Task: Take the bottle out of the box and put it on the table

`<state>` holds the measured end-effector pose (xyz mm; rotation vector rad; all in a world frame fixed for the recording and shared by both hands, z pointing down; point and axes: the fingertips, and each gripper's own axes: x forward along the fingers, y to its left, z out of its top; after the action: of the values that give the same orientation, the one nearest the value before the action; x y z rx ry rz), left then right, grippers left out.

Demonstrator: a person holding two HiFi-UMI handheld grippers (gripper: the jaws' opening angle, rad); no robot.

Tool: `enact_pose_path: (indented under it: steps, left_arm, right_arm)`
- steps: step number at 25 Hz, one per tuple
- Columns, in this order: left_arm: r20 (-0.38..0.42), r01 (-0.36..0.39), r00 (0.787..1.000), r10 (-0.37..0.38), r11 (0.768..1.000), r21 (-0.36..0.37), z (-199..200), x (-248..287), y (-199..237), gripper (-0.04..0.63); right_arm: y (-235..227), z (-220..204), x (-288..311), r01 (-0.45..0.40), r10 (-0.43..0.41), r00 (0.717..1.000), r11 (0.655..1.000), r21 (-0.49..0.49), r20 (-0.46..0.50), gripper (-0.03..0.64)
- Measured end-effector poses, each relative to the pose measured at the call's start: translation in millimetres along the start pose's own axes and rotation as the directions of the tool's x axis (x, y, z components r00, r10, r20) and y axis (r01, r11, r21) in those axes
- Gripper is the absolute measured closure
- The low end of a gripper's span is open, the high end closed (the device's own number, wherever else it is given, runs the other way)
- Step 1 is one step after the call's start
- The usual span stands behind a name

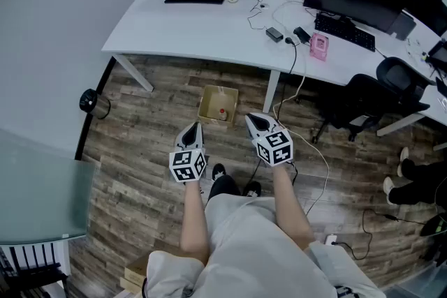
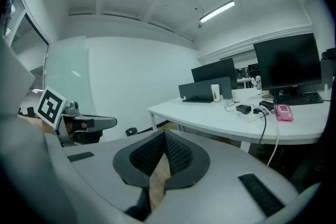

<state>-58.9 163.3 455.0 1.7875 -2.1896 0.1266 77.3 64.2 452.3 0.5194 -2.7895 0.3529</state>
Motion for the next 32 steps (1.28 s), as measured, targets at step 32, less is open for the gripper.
enact_pose_path:
  steps: [32]
  left_arm:
    - [0.044,0.140,0.989,-0.140,0.990,0.018,48.2,138.3,36.3,0.583]
  right_arm:
    - [-97.3,25.5,55.6,0.129,-0.140,0.989,0.976,0.178,0.054,0.578]
